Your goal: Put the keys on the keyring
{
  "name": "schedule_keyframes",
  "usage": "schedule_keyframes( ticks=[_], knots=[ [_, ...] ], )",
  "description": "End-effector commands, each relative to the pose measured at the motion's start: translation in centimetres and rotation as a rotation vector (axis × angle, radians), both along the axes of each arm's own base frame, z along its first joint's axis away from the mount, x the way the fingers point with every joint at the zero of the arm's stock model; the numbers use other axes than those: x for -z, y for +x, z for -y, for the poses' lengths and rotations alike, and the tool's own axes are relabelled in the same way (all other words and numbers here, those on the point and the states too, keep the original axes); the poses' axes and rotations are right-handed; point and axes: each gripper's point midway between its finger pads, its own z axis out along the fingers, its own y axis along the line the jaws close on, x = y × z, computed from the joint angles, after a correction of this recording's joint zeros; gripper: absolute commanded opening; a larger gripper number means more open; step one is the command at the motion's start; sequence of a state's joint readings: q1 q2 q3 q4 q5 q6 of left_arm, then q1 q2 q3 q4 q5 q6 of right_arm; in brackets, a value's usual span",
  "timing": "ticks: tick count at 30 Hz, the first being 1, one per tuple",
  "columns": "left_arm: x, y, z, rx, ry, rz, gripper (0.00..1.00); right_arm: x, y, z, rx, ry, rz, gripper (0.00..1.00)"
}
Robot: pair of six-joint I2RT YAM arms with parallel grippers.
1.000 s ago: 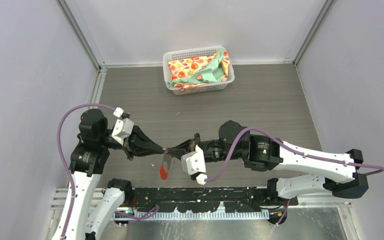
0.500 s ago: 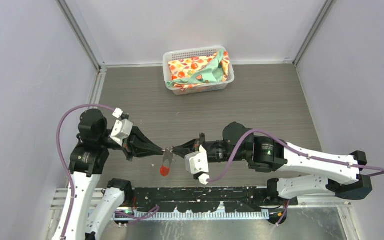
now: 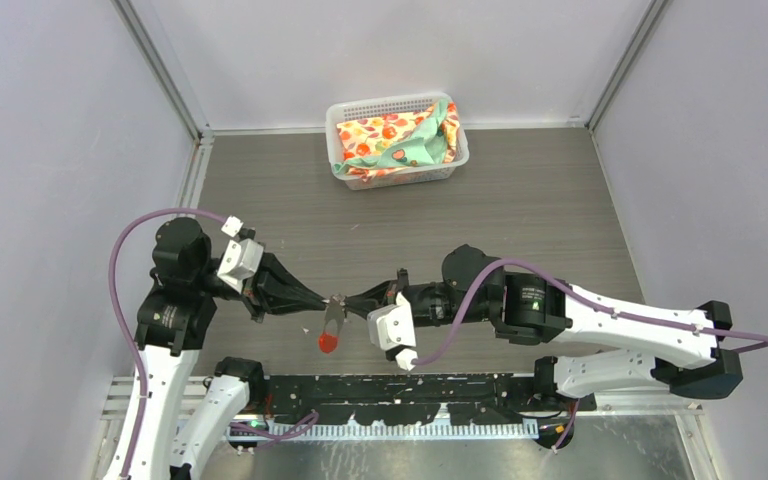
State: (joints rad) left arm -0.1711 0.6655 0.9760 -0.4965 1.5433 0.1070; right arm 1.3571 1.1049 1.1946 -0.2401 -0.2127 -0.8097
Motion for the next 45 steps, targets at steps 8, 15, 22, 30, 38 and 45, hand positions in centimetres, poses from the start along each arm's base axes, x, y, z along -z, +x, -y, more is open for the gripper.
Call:
schedule_keyframes(
  ticks=[8,15,22,30,38,45],
  knots=[
    [-1.1,-0.7,-0.1,0.021,-0.011,0.044,0.0,-1.9,-0.2,-1.1,-0.025,0.067,0.008,0.01],
    [-1.0,-0.7,-0.1,0.024,-0.012,0.046,0.0,-2.0,0.2,-1.1,-0.009,0.074,0.017,0.01],
    [-1.0,-0.7,-0.1,0.023,-0.012,0.047,0.0,-2.2,0.0,-1.2,-0.016,0.079,0.018,0.01],
    [-0.9,-0.5,-0.1,0.016,-0.011,0.047,0.0,-2.2,0.1,-1.1,-0.014,0.075,0.019,0.01],
    [-0.8,0.1,0.0,-0.019,-0.005,0.044,0.0,-2.4,-0.1,-1.3,-0.026,0.075,0.018,0.01],
    [-0.7,0.3,0.0,-0.034,-0.004,0.054,0.0,-2.9,-0.2,-1.5,-0.035,0.09,0.017,0.01]
  ],
)
